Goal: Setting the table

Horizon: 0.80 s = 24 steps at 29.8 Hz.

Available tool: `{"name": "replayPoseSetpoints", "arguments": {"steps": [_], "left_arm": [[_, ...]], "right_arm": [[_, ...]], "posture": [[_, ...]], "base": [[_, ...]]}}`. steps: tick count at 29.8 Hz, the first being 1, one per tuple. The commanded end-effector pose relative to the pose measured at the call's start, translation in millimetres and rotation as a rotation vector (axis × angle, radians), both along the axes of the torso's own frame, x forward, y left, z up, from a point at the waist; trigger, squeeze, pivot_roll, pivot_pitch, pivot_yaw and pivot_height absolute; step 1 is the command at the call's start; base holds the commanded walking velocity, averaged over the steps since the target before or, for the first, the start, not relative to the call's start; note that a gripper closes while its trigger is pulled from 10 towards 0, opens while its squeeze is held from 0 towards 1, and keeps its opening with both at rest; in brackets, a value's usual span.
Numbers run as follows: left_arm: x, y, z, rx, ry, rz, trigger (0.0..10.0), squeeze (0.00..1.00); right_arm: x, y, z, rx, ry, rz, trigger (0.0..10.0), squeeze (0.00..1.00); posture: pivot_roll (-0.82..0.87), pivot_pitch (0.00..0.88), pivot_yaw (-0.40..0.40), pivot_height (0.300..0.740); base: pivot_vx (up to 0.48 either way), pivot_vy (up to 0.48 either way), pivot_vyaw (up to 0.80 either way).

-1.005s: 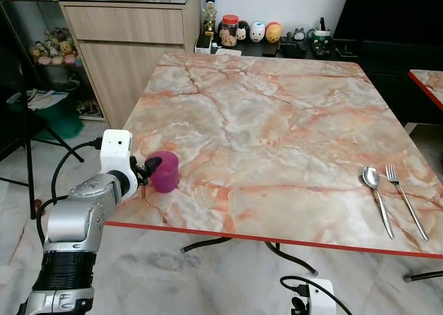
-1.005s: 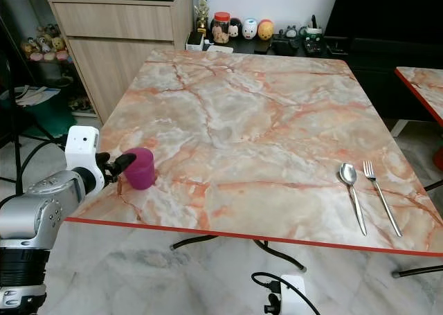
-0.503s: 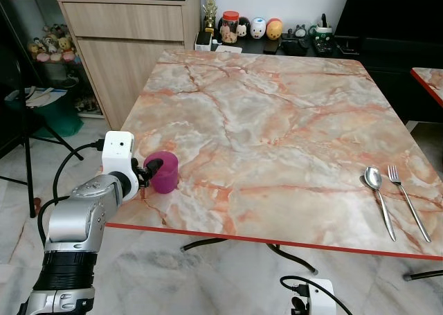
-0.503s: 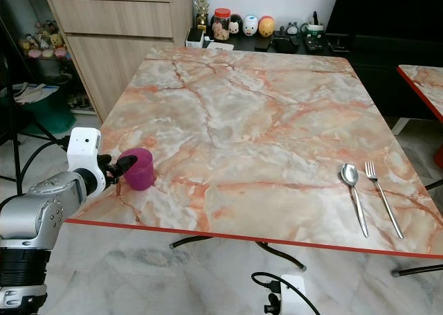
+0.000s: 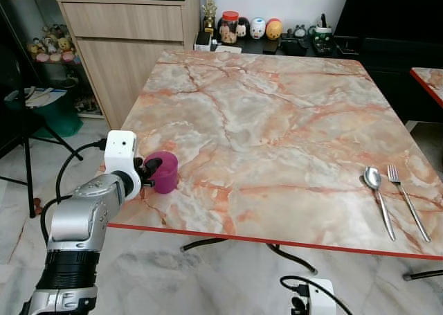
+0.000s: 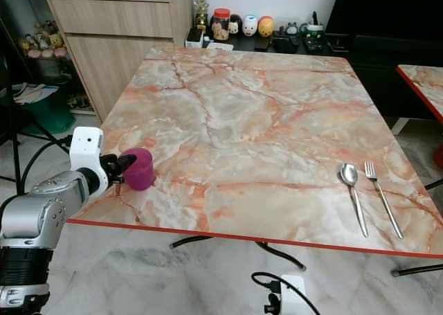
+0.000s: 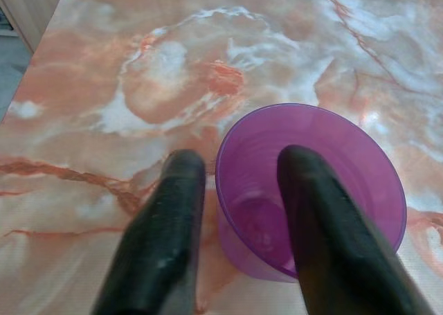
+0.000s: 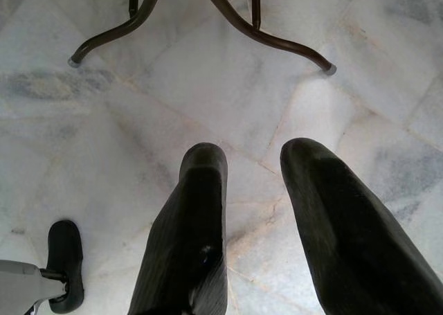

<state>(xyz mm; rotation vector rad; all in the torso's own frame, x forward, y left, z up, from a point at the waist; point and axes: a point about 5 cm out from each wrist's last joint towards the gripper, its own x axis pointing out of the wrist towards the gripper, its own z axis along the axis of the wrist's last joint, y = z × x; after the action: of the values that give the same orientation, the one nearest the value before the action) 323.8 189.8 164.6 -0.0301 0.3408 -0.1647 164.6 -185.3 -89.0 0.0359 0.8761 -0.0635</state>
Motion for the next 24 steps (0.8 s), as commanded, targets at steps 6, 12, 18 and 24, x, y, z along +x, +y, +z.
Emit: {"name": "replayPoseSetpoints", "arguments": {"steps": [6,12,18,24], "left_arm": [[1.5,-3.6,3.8,0.012,0.004,-0.02,0.0,0.0],[1.4,-4.6,4.4,0.018,0.001,-0.027,0.0,0.0],[1.6,-4.2,4.8,0.036,-0.004,-0.032,0.0,0.0],[2.7,-3.9,8.1,0.036,-0.06,-0.021,0.0,0.0]], "right_arm": [[-1.4,-0.5,-0.8,-0.005,0.011,0.005,10.0,0.0],[-1.3,-0.4,-0.8,-0.005,0.011,0.004,10.0,0.0],[-1.3,-0.3,-0.8,-0.004,0.011,0.006,10.0,0.0],[-1.3,-0.2,-0.8,-0.005,0.012,0.008,10.0,0.0]], "posture": [[0.13,0.0,-0.04,0.74],[0.13,0.0,-0.04,0.74],[0.13,0.0,-0.04,0.74],[0.13,0.0,-0.041,0.74]], "base": [[0.0,0.0,0.0],[0.0,0.0,0.0],[0.0,0.0,0.0],[0.0,0.0,0.0]]}}
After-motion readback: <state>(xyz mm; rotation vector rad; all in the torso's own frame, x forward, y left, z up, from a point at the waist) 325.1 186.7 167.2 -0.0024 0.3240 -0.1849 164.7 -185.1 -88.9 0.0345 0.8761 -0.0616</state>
